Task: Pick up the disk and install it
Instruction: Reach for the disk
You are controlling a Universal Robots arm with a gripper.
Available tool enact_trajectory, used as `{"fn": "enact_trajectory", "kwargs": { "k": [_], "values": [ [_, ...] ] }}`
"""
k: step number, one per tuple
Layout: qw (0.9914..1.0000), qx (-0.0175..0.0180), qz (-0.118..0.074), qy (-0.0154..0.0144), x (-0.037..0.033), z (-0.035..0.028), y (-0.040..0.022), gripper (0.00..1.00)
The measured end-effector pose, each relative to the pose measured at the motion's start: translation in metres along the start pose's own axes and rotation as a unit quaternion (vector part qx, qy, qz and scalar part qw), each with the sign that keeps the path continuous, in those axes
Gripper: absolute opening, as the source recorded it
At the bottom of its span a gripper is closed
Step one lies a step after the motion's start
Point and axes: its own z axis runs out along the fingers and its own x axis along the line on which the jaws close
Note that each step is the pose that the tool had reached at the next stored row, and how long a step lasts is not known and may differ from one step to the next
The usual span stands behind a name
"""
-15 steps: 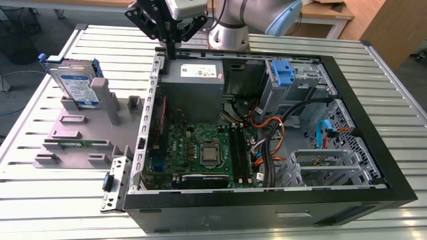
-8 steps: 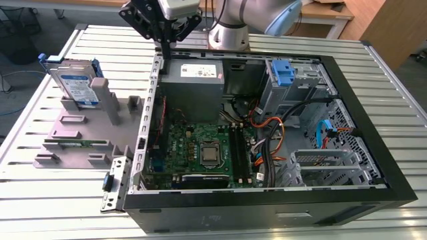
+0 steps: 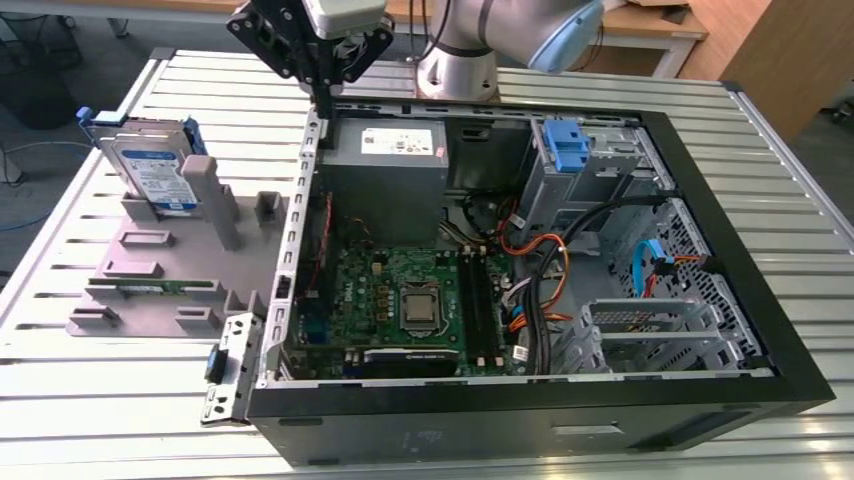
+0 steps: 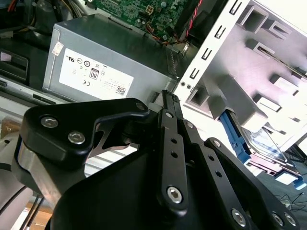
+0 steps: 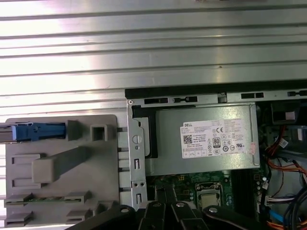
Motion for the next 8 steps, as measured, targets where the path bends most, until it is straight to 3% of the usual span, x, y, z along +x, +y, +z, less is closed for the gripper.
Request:
{"fn": "enact_trajectory", "kwargs": {
  "k": [8],
  "values": [
    [1.0,0.0,0.0,-0.0001,0.0071,-0.0002,-0.0006,0.11]
  ]
}}
